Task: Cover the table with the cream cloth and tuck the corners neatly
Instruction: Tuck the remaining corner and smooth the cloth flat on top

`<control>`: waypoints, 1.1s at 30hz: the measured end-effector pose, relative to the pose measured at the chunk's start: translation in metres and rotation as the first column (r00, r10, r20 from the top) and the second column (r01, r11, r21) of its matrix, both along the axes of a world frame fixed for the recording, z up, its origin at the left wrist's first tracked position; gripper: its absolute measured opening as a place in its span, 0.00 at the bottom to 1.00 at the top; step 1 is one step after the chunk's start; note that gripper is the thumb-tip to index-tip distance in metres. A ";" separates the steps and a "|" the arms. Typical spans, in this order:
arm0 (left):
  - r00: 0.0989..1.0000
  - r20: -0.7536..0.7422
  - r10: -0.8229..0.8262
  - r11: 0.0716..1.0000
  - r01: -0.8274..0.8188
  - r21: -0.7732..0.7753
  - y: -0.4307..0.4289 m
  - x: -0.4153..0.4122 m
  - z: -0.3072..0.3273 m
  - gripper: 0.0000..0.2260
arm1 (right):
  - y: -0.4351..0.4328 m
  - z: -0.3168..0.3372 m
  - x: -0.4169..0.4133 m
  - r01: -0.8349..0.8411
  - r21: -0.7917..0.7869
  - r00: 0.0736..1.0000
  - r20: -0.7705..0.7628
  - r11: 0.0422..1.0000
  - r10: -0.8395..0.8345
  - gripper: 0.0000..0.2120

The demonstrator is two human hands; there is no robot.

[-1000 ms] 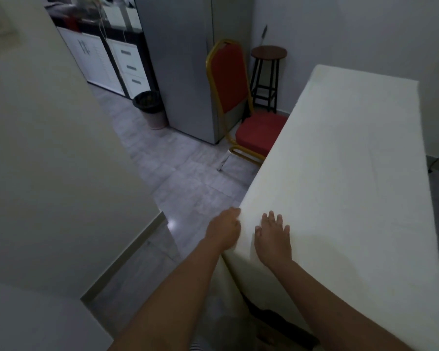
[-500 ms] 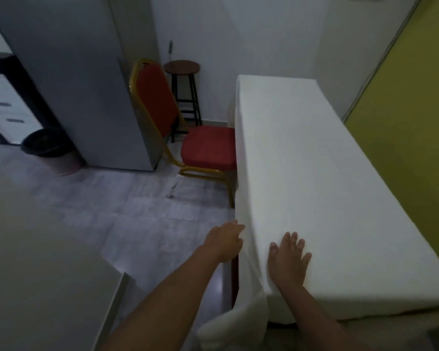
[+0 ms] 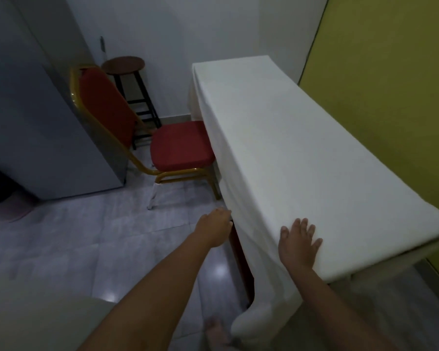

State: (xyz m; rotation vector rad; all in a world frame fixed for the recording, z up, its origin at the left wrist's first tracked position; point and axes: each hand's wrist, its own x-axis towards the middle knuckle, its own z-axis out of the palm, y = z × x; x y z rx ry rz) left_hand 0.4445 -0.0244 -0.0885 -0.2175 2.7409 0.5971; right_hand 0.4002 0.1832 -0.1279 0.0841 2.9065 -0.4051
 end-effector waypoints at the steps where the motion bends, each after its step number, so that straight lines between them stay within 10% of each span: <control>1: 1.000 0.006 -0.026 1.000 0.026 -0.014 -0.003 -0.008 -0.002 0.20 | -0.003 -0.002 -0.003 0.019 0.000 1.000 -0.002 1.000 -0.019 0.27; 16: 0.932 0.011 -0.363 0.924 0.361 -0.127 -0.045 -0.218 -0.013 0.25 | -0.094 -0.009 -0.121 0.006 0.056 0.999 -0.047 0.998 -0.003 0.27; 25: 0.664 -0.092 -0.742 0.665 0.712 -0.224 0.003 -0.269 -0.039 0.39 | -0.080 -0.003 -0.146 0.298 0.034 0.954 -0.057 0.954 -0.296 0.32; 33: 0.477 -0.169 -0.862 0.504 0.838 -0.207 -0.008 -0.293 -0.057 0.35 | -0.073 -0.014 -0.101 0.762 0.059 0.648 -0.069 0.645 -0.759 0.34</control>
